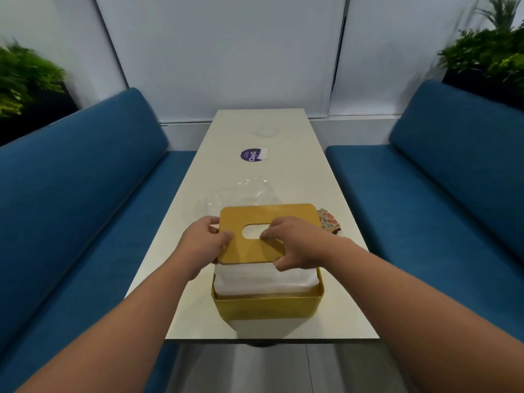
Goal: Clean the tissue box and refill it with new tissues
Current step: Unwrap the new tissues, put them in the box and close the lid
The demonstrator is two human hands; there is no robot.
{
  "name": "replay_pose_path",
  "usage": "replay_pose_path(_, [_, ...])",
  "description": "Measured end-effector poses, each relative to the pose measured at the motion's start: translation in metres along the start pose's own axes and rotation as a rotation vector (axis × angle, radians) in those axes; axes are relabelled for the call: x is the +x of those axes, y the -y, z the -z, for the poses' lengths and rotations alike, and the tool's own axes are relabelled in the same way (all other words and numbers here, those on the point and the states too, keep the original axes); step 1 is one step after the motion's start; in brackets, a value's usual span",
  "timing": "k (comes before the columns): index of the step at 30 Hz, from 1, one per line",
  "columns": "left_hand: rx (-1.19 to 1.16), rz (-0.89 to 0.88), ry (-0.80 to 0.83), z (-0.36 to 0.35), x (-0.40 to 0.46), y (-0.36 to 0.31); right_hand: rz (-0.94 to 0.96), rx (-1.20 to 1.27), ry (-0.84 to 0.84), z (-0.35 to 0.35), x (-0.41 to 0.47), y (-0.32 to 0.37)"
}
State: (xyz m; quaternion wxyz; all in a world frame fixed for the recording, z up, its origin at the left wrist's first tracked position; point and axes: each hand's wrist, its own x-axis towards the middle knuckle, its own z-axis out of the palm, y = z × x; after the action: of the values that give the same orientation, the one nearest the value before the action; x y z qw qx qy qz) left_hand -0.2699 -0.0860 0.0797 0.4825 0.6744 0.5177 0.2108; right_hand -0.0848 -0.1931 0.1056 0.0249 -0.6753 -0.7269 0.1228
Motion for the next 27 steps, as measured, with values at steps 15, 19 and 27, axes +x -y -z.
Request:
replay_pose_path(15, [0.232, 0.139, 0.081, -0.005, -0.009, 0.034, 0.036, 0.087, 0.096, -0.042, -0.008, 0.009])
replay_pose_path(19, [0.329, 0.131, 0.066, -0.008, -0.011, 0.034, 0.02, 0.103, 0.108, -0.046, -0.01, 0.009])
replay_pose_path(27, [0.36, 0.155, 0.057, -0.008, -0.011, 0.034, 0.025, 0.109, 0.113, -0.051, -0.015, 0.007])
